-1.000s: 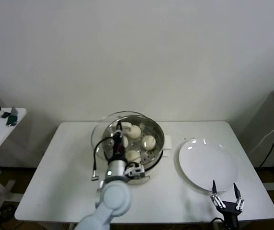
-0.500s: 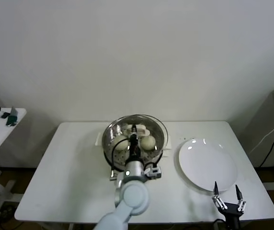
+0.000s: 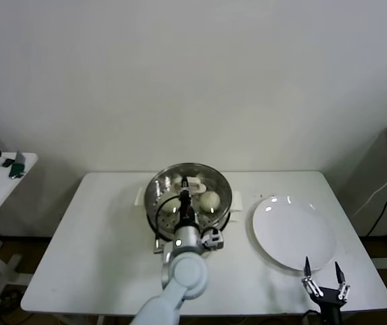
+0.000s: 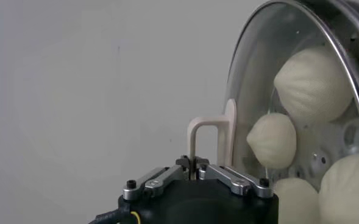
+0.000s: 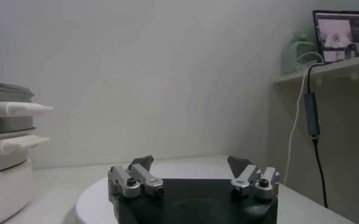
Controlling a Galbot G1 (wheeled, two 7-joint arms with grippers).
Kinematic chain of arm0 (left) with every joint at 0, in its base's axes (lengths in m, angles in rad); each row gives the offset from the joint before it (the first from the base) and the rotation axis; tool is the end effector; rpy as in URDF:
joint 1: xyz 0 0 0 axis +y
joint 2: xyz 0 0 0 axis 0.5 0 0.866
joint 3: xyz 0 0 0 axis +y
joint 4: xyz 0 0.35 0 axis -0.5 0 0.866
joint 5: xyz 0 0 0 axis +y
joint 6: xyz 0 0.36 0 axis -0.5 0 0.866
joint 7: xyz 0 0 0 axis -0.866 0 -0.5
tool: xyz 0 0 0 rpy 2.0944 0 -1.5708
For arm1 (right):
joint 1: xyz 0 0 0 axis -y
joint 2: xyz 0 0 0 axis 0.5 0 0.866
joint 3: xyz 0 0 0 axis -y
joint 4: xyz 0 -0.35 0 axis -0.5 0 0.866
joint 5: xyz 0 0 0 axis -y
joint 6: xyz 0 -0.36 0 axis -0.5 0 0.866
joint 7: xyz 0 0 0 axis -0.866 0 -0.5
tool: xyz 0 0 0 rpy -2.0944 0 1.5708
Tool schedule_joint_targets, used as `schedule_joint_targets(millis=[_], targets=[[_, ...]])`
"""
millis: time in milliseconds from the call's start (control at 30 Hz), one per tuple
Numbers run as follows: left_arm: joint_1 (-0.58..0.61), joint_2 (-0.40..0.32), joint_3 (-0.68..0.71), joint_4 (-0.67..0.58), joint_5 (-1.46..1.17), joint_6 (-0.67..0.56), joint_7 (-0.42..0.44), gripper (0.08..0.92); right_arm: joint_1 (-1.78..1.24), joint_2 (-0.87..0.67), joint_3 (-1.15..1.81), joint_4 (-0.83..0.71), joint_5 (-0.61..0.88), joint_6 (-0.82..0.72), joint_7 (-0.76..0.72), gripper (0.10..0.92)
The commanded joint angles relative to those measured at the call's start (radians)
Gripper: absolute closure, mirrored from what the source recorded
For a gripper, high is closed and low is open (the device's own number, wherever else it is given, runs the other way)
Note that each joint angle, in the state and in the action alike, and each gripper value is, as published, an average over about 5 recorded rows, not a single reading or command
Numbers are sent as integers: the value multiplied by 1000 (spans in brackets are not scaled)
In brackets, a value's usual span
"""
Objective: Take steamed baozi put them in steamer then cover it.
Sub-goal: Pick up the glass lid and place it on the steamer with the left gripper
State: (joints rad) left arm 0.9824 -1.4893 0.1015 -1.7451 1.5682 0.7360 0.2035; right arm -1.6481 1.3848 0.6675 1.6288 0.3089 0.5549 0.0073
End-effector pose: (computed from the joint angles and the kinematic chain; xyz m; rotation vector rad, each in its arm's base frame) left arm 0.3066 -0.1834 -0.2843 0.1079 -2.2175 -2.1216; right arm 0.1159 -0.1115 -0.4600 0.2737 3.0837 0.0478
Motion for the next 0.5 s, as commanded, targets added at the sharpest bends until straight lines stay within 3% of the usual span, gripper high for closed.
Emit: schedule_joint_targets(millis=[33,333,500], targets=[[1,-8,-11,16,1,18,-12,866,-2,0,2,2,1,3,-2,203],[16,0,2,-4,9,3,-1,859,0,3,1,5,2,0,-2,203],[7,6,4,-14,-1,2,2,748,0,6,0,6,4,-2,-1,203]])
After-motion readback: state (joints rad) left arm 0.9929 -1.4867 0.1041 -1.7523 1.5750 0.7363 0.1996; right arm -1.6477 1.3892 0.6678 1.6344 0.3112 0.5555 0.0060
